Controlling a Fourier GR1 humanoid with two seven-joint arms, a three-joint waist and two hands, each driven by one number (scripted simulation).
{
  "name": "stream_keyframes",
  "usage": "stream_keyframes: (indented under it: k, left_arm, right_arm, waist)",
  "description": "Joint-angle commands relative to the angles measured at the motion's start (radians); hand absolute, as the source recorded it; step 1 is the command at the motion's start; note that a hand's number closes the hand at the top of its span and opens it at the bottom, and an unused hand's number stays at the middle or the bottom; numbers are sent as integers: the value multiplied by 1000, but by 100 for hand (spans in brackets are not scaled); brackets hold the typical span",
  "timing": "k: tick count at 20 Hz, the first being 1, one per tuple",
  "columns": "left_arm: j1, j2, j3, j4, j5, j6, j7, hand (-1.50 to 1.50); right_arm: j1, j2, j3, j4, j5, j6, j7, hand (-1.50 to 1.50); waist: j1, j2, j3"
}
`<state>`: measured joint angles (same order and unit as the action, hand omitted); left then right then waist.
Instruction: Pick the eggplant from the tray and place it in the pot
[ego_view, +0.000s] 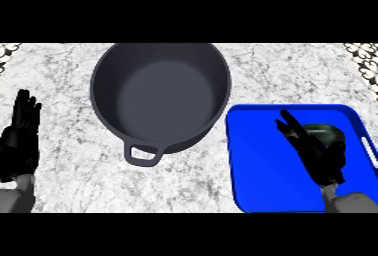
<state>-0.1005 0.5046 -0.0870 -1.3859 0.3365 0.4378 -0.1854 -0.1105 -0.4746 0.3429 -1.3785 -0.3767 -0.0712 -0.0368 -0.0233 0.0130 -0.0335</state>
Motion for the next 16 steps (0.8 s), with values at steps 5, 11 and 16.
stream_keyframes:
  k: [5, 11, 16]
  left_arm:
    - [37, 75, -90, 16, -66, -70, 96, 0]
    - [54, 80, -122, 24, -60, -108, 139, 0]
    - [60, 91, -142, -33, -66, -122, 197, 0]
  right_arm:
    - [-207, -375, -84, 61, -31, 442, 22, 150]
    - [-281, -477, -161, 24, 280, 302, -509, -150]
    - [-262, -560, -230, 265, 288, 460, -886, -150]
  waist:
    - [56, -7, 36]
    - [41, -6, 47]
    - [56, -2, 40]
